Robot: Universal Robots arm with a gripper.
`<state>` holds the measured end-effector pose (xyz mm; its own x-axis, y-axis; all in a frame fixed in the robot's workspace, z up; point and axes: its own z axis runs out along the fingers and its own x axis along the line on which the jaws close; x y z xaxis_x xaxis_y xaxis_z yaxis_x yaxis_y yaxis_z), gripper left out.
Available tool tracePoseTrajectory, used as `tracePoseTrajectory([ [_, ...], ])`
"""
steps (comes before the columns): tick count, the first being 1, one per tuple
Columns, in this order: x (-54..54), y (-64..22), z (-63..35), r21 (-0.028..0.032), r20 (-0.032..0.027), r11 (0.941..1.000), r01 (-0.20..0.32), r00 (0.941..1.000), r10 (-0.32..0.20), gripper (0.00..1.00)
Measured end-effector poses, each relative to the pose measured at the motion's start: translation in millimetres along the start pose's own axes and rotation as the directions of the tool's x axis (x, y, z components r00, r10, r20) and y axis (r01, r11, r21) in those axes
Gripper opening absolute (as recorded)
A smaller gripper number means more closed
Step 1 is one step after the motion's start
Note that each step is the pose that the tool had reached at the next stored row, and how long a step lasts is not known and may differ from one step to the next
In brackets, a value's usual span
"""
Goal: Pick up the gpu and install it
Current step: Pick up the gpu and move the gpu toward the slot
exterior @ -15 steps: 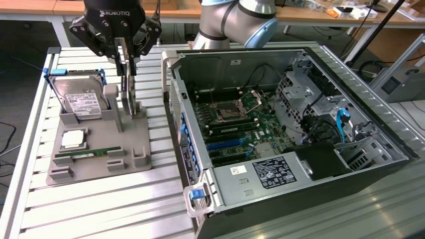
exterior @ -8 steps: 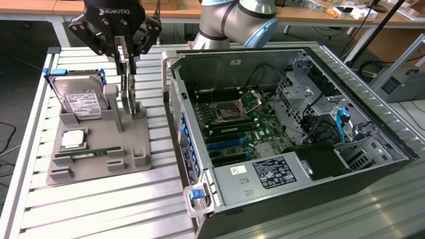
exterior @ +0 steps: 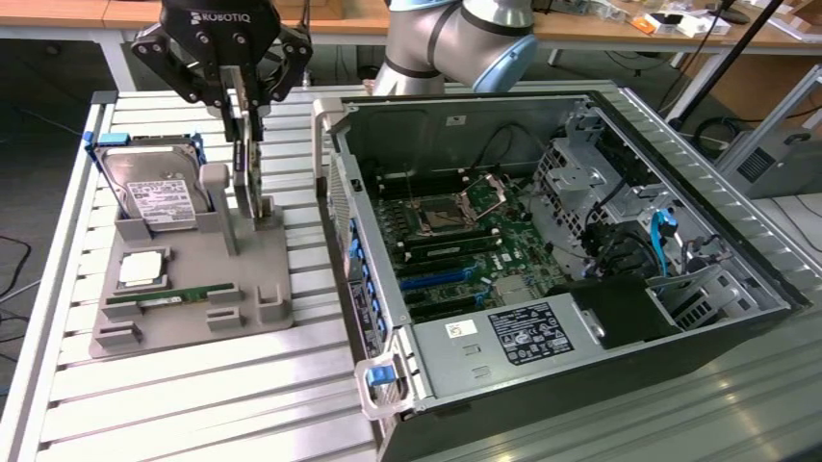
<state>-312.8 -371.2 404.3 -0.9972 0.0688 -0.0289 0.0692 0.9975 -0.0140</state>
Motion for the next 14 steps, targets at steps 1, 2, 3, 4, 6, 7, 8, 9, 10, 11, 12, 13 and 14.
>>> tracePoseTrajectory([
  [1, 0.0, 0.0, -0.6, 0.0000, 0.0000, 1.0000, 0.000, 1.0000, 0.000, 0.27],
  [2, 0.0, 0.0, -1.1, 0.0000, 0.0000, 1.0000, 0.000, 1.0000, 0.000, 0.27],
  [3, 0.0, 0.0, -1.4, 0.0000, 0.0001, 1.0000, 0.000, 1.0000, 0.000, 0.27],
  [4, -0.1, 0.0, -1.5, -0.0001, 0.0001, 1.0000, 0.000, 1.0000, 0.000, 0.27],
  [6, -0.1, 0.0, -1.8, 0.0000, 0.0001, 1.0000, 0.000, 1.0000, 0.000, 0.27],
  [7, -0.1, 0.0, -2.1, 0.0000, 0.0000, 1.0000, 0.000, 1.0000, 0.000, 0.27],
  [8, -0.1, 0.0, -2.4, 0.0001, 0.0000, 1.0000, 0.000, 1.0000, 0.000, 0.27],
  [9, -0.1, 0.0, -2.6, 0.0000, 0.0000, 1.0000, 0.000, 1.0000, 0.000, 0.27],
  [10, -0.1, 0.0, -2.8, 0.0000, 0.0000, 1.0000, 0.000, 1.0000, 0.000, 0.27],
  [11, -0.1, 0.0, -3.1, 0.0000, 0.0000, 1.0000, 0.000, 1.0000, 0.000, 0.27],
  [12, -0.1, -0.1, -3.2, 0.0000, 0.0000, 1.0000, 0.000, 1.0000, 0.000, 0.27],
  [13, -0.1, -0.1, -3.5, 0.0000, 0.0000, 1.0000, 0.000, 1.0000, 0.000, 0.27],
  [14, -0.1, -0.1, -3.7, 0.0001, 0.0000, 1.0000, 0.000, 1.0000, 0.000, 0.27],
])
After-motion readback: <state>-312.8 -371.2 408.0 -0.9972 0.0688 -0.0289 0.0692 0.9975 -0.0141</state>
